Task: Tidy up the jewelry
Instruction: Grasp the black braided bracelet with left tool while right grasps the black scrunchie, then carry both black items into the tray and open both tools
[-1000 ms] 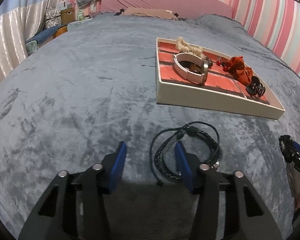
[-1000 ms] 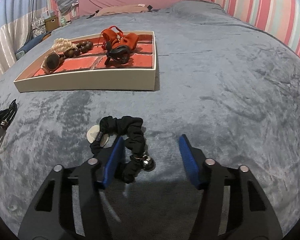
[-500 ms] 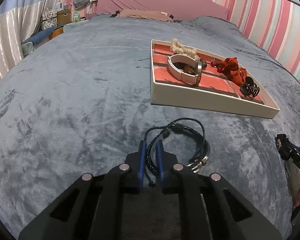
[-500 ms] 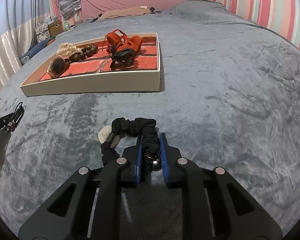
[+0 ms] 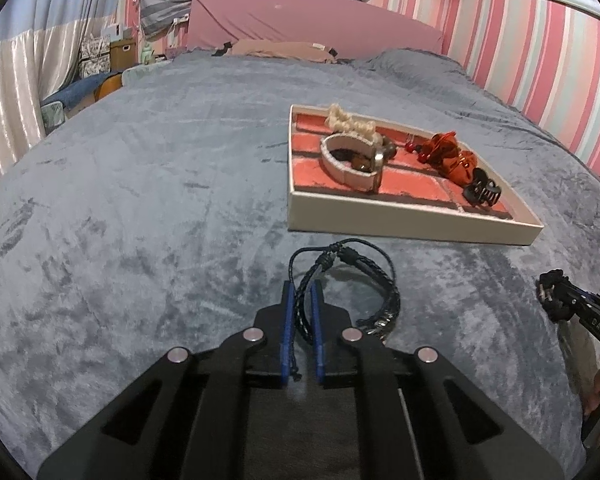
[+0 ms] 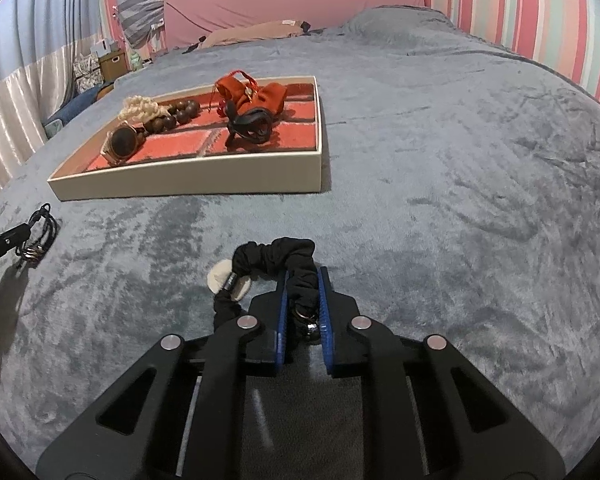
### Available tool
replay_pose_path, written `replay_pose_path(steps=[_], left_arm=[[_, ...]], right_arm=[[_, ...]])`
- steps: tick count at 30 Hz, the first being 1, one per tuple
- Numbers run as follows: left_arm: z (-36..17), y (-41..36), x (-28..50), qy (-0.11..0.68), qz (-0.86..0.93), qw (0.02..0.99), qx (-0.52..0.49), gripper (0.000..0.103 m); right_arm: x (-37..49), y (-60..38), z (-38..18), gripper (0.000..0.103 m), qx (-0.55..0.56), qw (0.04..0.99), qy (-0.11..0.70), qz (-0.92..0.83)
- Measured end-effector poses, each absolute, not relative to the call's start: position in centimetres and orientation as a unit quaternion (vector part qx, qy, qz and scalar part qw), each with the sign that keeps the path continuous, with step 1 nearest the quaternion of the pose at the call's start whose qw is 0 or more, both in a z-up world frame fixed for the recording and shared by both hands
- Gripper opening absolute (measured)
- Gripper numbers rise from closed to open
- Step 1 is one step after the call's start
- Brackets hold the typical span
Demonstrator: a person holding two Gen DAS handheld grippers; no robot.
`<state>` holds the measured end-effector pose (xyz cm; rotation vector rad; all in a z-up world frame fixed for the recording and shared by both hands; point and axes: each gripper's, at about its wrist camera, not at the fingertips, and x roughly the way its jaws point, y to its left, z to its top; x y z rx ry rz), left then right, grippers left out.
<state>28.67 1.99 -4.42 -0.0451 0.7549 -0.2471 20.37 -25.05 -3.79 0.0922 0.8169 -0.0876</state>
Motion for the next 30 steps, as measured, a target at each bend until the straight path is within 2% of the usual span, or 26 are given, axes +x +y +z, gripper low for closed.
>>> replay_pose_path(steps=[16,30], left_arm=[[-0.6,1.0,27.6,0.324,-0.143,0.935,-0.028,0.008],[4.5,-3.1,32.1,0.292,-0.164,0.942,-0.024,0.008]], right_arm=[[20.9,-24.9,-1.9,0.014,0.052,0.924,0.377,-0.037],[26.1,-23.7,4.3,0.014,0.037,0.946,0.321,-0.022]])
